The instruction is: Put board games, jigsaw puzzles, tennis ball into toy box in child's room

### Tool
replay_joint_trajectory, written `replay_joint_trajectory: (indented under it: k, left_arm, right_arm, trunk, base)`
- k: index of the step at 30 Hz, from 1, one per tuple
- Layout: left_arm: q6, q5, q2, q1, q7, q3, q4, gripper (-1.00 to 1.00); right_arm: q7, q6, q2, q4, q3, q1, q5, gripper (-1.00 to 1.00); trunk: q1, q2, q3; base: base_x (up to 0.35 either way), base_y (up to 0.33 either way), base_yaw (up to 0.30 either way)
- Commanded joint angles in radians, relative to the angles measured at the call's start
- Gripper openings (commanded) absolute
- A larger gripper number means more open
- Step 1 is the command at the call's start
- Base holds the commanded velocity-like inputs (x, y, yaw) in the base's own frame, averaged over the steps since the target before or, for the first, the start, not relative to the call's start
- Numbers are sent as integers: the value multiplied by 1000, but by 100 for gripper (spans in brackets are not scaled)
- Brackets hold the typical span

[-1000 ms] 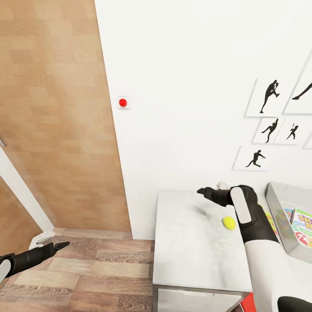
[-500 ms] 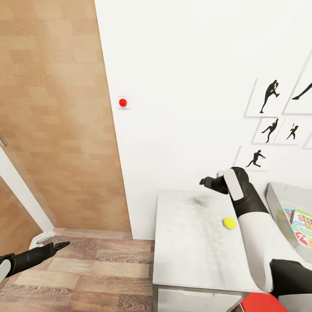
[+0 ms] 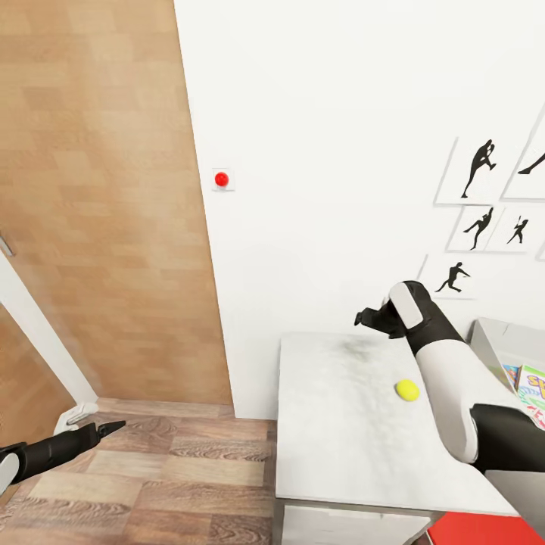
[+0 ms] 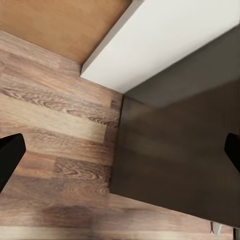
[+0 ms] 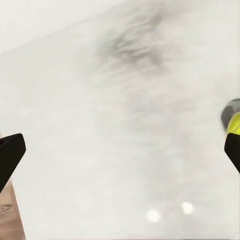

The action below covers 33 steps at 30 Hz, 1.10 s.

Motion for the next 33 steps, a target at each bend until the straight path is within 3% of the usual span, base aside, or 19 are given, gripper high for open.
replay_joint_trajectory:
  k: [1,14,23,33]
  left_arm:
    - [7,5,0,-1,-2,1,0,100]
    - [7,4,0,-1,-5,1,0,100]
    - [7,5,0,-1,-5,1,0,100]
    - [8,6,1,-1,-5,1,0,100]
  right_arm:
    - [-10,2,-1,1,-1,-1,-12,100]
    - [-10,2,-7,10,-4,2,-16,100]
    - [-10,2,-8,11,-4,2,-15,100]
    - [-9,2,-8,10,-4,2,-15,100]
  trunk:
    - [1,-2,-2]
    - [1,-2,-2]
    - [1,-2,-1]
    - [1,-2,-1]
  base:
    - [58,198,0]
    - [20,50,-6]
    - [1,2,-172]
    - [0,0,-35]
